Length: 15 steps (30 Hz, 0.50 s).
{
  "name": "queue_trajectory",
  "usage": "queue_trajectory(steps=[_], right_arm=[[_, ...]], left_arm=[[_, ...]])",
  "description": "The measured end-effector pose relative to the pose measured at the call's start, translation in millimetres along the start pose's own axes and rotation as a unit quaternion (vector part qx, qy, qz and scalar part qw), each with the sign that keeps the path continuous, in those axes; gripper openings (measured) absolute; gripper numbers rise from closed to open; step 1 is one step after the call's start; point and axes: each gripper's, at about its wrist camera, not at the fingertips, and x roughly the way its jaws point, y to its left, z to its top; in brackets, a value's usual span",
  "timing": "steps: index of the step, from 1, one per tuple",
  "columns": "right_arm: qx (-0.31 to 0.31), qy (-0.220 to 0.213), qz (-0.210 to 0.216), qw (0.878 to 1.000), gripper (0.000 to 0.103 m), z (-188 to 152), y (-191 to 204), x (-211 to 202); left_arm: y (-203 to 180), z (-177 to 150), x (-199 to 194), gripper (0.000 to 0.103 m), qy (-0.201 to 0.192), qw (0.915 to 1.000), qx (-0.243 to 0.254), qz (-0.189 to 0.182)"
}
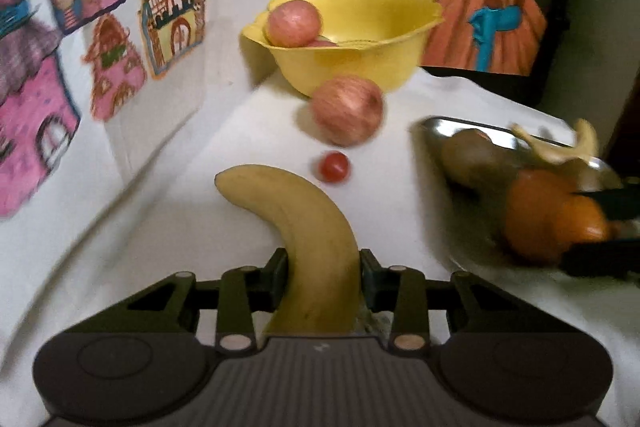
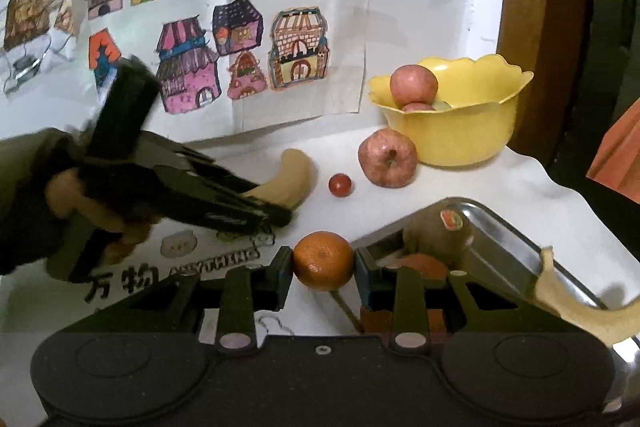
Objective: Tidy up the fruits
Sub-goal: 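Carry the banana with the left tool toward the tray while the right tool carries the orange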
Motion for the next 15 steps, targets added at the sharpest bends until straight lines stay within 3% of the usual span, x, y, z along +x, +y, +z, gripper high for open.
queue_trajectory(steps=[9, 15], right_arm=[[0.039, -0.021, -0.007, 0.999, 0.035, -44.6, 17.6, -38.0], [0.057, -0.037, -0.023, 0.997, 0.035, -77.6, 36.0, -67.9]], left_arm=[[-27.9, -49.1, -59.3, 0.041, 0.007, 0.9983, -0.008, -0.057], [-39.5, -73.5, -85.6, 0.041, -0.006, 0.9897, -0.047, -0.135]])
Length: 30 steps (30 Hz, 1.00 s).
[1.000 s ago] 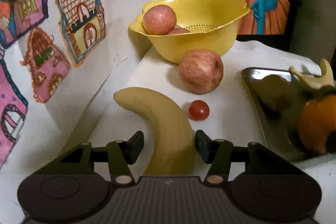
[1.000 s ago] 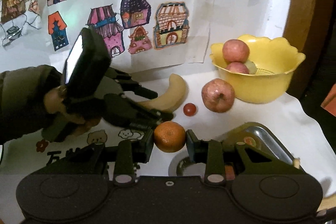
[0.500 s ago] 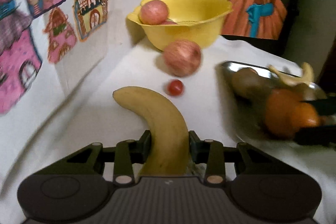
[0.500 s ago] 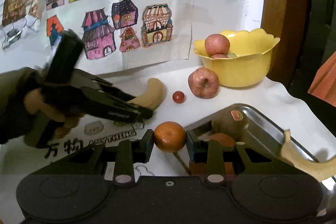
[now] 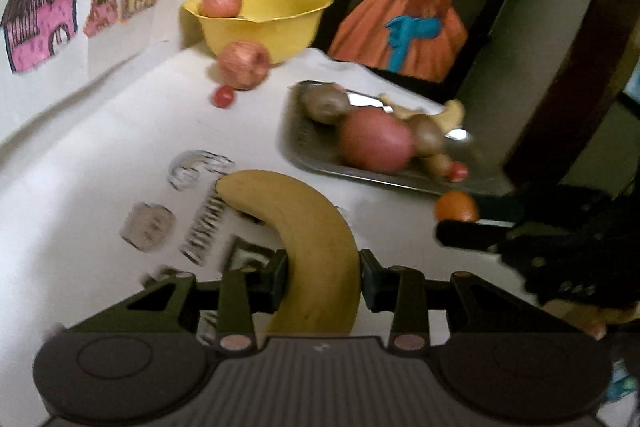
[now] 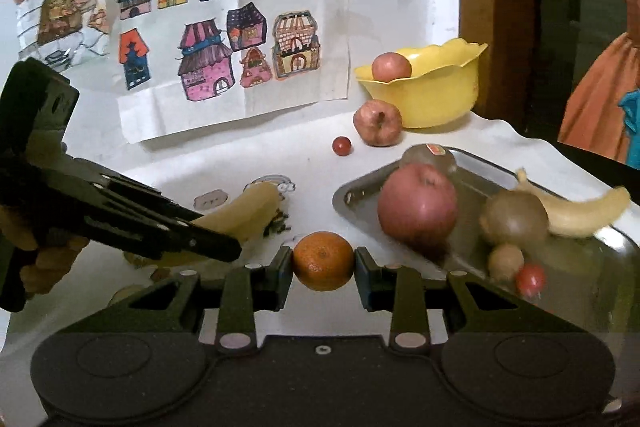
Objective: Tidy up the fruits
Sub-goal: 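Carry the banana with the left tool toward the tray while the right tool carries the orange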
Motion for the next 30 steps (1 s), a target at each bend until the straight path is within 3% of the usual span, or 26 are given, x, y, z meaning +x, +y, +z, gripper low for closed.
queue_trajectory(steps=[7, 12, 22, 30], right_arm=[[0.017, -0.015, -0.022, 0.999, 0.035, -20.1, 4.4, -29.1], [0.023, -0.033, -0.041, 0.998, 0.035, -20.8, -1.8, -44.6], [0.034, -0.1, -0.101, 0.989, 0.035, -2.2, -40.3, -74.1], [0.035, -0.117, -0.15, 0.981, 0.035, 9.0, -73.7, -73.3]], left_arm=[[-18.3, -17.6, -18.7, 0.041, -0.035, 0.9982, -0.023, -0.044], [-34.7, -12.3, -30.9, 0.041, -0.068, 0.9967, -0.005, -0.043], [-75.4, 38.2, -19.7, 0.041, -0.124, 0.9907, 0.042, -0.035], [-106.5, 81.6, 24.8, 0.041, -0.167, 0.9827, 0.066, -0.046]])
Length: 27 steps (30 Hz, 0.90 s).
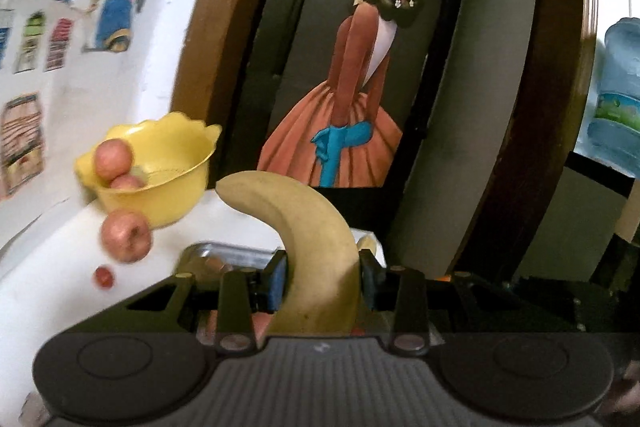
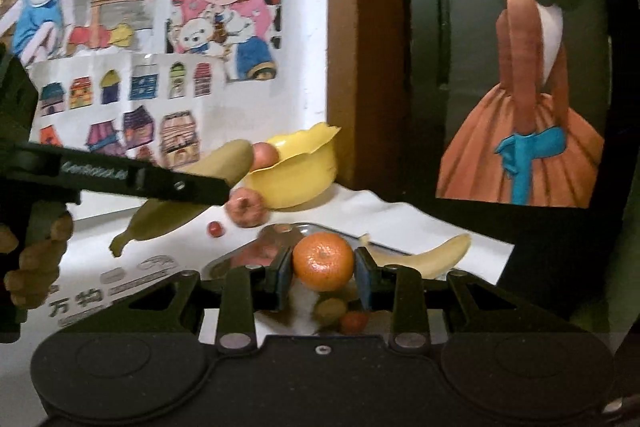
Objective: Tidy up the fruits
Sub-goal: 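Carry the banana with the left tool toward the tray while the right tool carries the orange, then lower the banana into the tray with the left tool while the right tool lowers the orange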
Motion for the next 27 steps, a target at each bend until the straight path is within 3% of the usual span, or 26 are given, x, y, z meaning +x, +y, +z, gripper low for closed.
queue_trajectory(steps=[12, 27], right_arm=[[0.011, 0.008, -0.03, 0.999, 0.035, -9.1, -35.8, 42.6], [0.03, 0.051, -0.034, 0.998, 0.035, -33.8, -55.5, 87.4]], left_arm=[[2.6, -0.3, 78.0, 0.041, 0.018, 0.9998, -0.001, -0.01], [17.1, -17.5, 122.8, 0.042, 0.068, 0.9977, 0.003, 0.007]])
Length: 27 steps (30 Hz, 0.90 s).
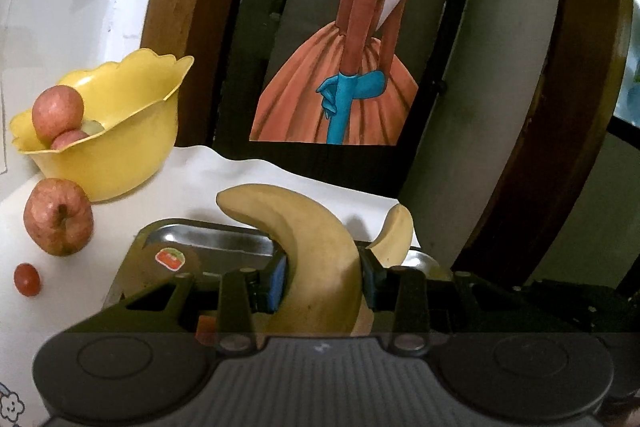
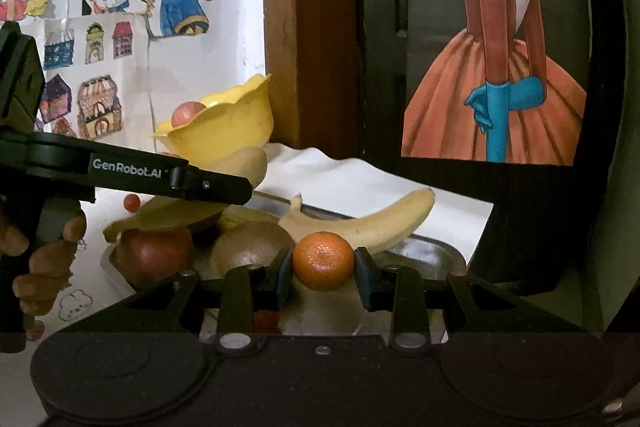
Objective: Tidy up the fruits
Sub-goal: 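Lower the banana into the tray with the left tool while the right tool lowers the orange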
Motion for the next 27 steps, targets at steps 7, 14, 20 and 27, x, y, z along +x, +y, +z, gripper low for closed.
queue_trajectory(steps=[7, 14, 20, 27], right_arm=[[0.005, 0.015, 0.0, 1.0, 0.035, -7.1, -2.5, 12.5], [0.003, 0.026, 0.0, 1.0, 0.035, -11.8, -2.7, 19.0], [0.002, 0.033, 0.001, 0.999, 0.035, -13.7, -3.1, 23.0], [0.002, 0.039, 0.002, 0.999, 0.035, -17.4, -1.8, 27.0]], left_arm=[[-5.1, -2.1, 6.8, 0.043, 0.014, 0.9997, 0.014, 0.015], [-5.1, -2.7, 13.1, 0.044, 0.022, 0.9994, 0.011, 0.024], [-4.3, -4.3, 12.3, 0.044, 0.019, 0.9994, 0.009, 0.026], [-4.3, -6.5, 10.3, 0.044, 0.014, 0.9995, 0.007, 0.029]])
